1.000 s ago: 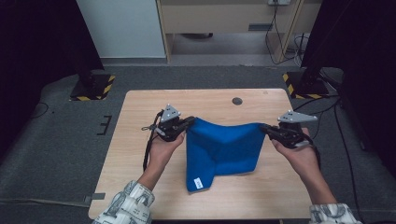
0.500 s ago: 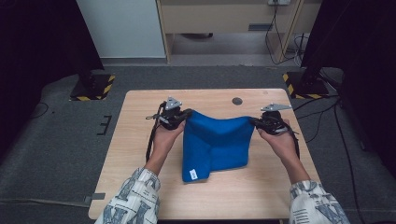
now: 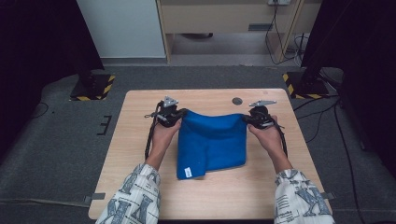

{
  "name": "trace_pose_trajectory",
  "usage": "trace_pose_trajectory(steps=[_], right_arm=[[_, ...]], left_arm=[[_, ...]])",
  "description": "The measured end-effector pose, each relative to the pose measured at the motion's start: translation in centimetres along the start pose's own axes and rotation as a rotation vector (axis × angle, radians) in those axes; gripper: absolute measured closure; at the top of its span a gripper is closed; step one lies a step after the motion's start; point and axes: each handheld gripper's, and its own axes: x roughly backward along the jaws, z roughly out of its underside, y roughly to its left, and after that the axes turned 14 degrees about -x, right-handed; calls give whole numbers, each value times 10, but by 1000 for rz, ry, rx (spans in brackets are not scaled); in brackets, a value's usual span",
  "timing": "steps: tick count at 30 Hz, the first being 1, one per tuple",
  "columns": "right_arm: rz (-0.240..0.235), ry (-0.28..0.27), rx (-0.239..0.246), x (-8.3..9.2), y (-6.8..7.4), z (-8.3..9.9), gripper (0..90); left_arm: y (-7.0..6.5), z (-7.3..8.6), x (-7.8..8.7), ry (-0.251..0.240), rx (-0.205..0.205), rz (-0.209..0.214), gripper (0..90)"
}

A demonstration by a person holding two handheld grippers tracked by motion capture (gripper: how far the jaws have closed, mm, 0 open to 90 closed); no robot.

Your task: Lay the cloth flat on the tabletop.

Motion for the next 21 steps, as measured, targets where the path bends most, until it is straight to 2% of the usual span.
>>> trace_pose_trajectory(steps=[6, 7, 13, 16, 18, 20, 21], right_arm=[[23, 40, 2, -21, -2, -3, 866], [29, 47, 0, -27, -3, -3, 861], [33, 70, -3, -39, -5, -3, 861], [36, 80, -7, -46, -5, -3, 847], [48, 86, -2, -49, -5, -4, 743], [62, 76, -13, -52, -5, -5, 569], [71, 65, -15, -52, -4, -6, 494]], left_arm=[[12, 10, -14, 36, 20, -4, 866], [15, 14, -19, 48, 35, -7, 866], [21, 23, -27, 67, 61, 8, 864], [23, 27, -31, 73, 67, -1, 852], [26, 29, -33, 70, 94, -8, 796], [28, 32, -34, 55, 112, 3, 637], [29, 32, -34, 46, 120, -7, 555]])
